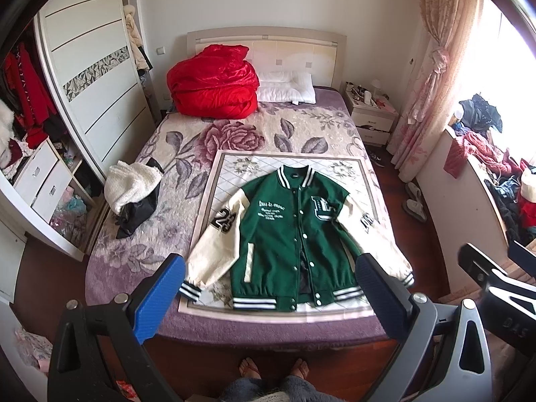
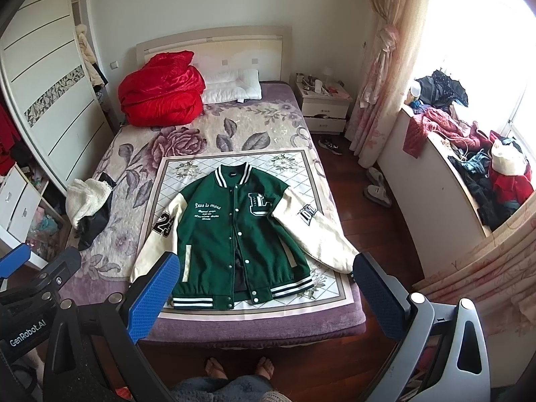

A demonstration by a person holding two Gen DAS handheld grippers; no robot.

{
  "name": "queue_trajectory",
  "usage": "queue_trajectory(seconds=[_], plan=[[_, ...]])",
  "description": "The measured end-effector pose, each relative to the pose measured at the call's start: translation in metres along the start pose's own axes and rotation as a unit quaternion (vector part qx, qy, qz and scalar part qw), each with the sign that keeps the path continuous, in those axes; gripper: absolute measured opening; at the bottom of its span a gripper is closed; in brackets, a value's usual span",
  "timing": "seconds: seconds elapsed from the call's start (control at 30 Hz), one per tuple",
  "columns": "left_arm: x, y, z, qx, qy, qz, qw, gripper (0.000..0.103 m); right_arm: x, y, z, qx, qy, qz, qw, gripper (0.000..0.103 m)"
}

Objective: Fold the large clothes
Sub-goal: 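Grasp the cream sleeve cuff with the right tool and lift it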

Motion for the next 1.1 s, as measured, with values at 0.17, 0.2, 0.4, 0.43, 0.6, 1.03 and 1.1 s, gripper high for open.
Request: queue_trajectory(seconds=[0.17, 0.2, 0.4, 0.43, 0.6, 1.03, 1.1], plan=[[0.007, 0.009, 0.070, -0.004, 0.016, 0.016, 0.9997, 0.103, -0.018, -0.001, 0.071, 0.001, -0.017, 0.048, 0.999, 0.103], [0.008, 0.011, 0.092, 0.001, 0.014, 0.016, 0.9998, 0.103, -0.028, -0.002, 0.092, 0.012, -0.021, 0.066, 0.998, 0.103], [-0.011, 0.013, 0.203, 0.046, 0.033, 0.024, 0.9981, 0.103, -0.116, -0.029, 0.232, 0.086, -0.041, 0.168, 0.981, 0.085], [-0.017, 0.015, 0.222, 0.050, 0.036, 0.020, 0.9979, 0.103, -0.137, -0.037, 0.264, 0.107, -0.051, 0.187, 0.975, 0.077], [-0.043, 0.018, 0.306, 0.079, 0.058, 0.013, 0.9951, 0.103, -0.226, -0.089, 0.400, 0.158, 0.007, 0.305, 0.939, 0.079], [-0.110, -0.044, 0.556, 0.172, 0.085, -0.010, 0.9814, 0.103, -0.362, -0.287, 0.711, 0.190, 0.035, 0.585, 0.788, 0.081], [-0.123, -0.054, 0.578, 0.176, 0.077, -0.004, 0.9813, 0.103, -0.372, -0.288, 0.723, 0.142, 0.025, 0.613, 0.777, 0.079]])
Point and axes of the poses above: each gripper's, at about its wrist camera, not at the fingertips, and z roughly the way its jaws point, x to its left, y to its top, the point moved 5 cm from there along z, roughly the way its jaws point, and after that the axes turned 2 degrees about y, right-handed, at the moved point
